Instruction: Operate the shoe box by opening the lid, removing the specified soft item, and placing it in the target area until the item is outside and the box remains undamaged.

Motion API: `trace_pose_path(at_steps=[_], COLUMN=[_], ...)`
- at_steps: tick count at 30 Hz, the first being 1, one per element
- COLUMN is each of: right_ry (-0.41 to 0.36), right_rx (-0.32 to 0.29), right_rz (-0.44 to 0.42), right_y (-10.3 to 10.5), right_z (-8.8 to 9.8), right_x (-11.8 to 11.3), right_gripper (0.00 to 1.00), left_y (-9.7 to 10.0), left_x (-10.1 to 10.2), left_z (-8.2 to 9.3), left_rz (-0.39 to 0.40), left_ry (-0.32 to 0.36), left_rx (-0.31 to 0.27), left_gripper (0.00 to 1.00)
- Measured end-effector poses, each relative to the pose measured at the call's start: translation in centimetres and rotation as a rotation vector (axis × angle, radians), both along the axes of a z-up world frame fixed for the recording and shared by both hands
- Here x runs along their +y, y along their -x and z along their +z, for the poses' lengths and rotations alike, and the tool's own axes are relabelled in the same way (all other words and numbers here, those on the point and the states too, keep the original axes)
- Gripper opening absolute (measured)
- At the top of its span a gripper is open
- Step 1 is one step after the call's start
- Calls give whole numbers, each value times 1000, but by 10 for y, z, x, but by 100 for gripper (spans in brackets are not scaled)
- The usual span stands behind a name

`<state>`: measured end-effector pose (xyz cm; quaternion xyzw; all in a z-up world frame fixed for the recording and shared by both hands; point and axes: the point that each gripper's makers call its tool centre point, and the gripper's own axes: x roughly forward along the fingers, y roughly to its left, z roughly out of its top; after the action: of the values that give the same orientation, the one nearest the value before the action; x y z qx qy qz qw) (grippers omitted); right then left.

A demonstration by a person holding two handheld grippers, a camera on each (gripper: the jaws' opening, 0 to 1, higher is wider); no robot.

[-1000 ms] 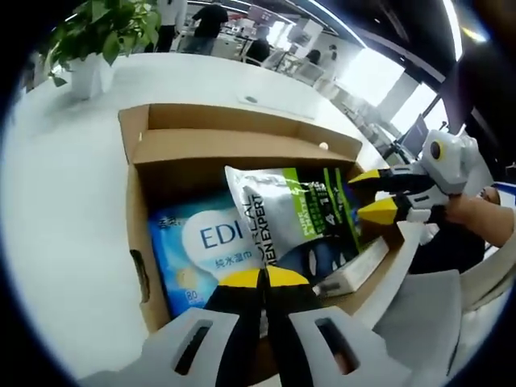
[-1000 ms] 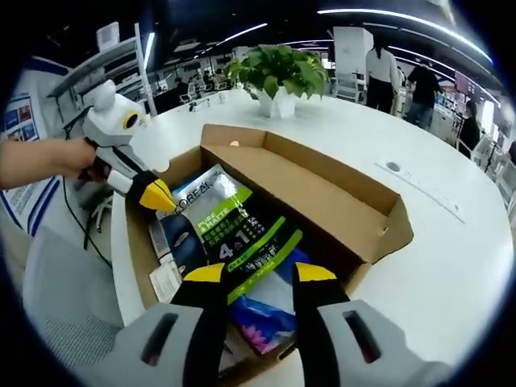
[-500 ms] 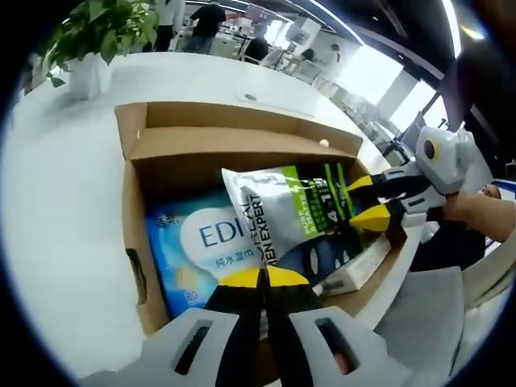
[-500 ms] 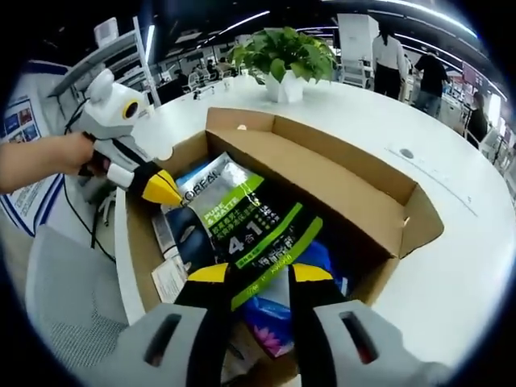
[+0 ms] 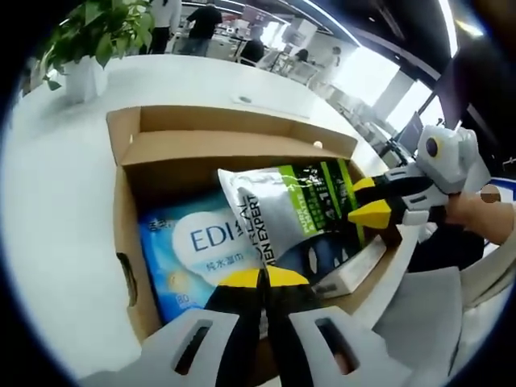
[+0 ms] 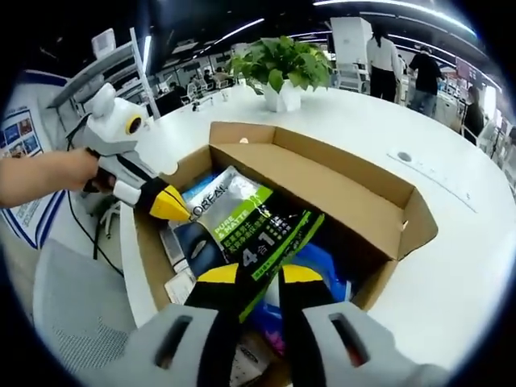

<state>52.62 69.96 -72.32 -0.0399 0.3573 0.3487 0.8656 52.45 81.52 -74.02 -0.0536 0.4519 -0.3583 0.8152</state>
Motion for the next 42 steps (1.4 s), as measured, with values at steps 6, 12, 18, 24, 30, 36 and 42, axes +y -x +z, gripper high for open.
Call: trace_pose_path(at_steps=[6,12,18,24,30,36,42], right_ry=[3,-32,-69,-87,-108,-102,-94], right_rx=[-19,-35,-40,-38,-16,-16,-14], right_rz=[-28,-56,-104,-135,-176,-192,-211], right_y=[-3,-5,-7,-4,0,8,13], right_z=[6,16,30,42,50,58,61], right_x=[-9,-12,-17,-29,-45,-63,-78], right_gripper=[3,1,0,0,0,0,0], left_y=[0,-1,1,5,12,16,23], left_x=[-1,-4,-9,-21,-39,-55,-72], left_z=[11,18,31,39,49,54,57], left_rz=[14,19,18,-5,-43,-78,-120], left_ry=[26,44,52,44,38,43,44], left_rx=[-8,-17,-30,-36,-51,-63,-64], left_gripper=[0,0,0,0,0,0,0])
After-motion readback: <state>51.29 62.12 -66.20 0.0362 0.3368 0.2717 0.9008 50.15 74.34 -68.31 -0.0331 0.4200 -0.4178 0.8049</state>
